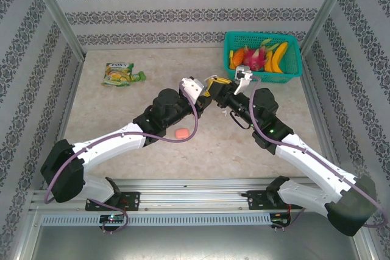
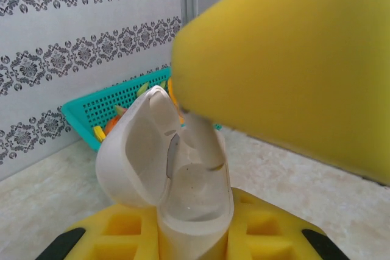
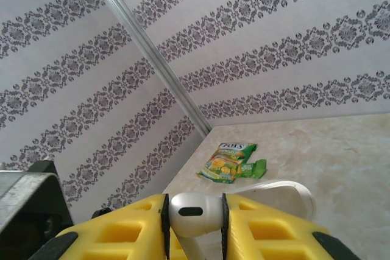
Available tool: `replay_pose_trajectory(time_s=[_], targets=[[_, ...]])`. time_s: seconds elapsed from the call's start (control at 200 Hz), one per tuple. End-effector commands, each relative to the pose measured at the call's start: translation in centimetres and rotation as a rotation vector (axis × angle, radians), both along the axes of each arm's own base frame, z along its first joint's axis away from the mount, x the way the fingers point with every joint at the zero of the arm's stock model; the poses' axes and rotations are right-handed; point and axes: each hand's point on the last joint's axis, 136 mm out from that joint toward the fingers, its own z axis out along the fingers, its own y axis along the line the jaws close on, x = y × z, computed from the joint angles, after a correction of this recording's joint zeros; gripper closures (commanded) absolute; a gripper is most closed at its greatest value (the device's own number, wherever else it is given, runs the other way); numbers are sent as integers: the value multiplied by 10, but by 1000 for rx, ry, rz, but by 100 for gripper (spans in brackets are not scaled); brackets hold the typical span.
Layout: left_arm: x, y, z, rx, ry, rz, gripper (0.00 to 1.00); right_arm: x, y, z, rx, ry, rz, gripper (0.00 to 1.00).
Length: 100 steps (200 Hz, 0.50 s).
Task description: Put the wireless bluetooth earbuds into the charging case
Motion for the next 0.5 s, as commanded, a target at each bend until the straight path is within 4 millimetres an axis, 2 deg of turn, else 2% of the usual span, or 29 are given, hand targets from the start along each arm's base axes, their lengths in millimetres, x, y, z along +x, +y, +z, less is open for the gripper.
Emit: replay_pose_trajectory(time_s=[0.0,0.495], targets=[[-3,-6,26,-42,-65,-10,100,-4,6,5,35,-15,33,74],[-4,-6,32,-59,-72,-11,100,1,3,-13,24,23,17,75]])
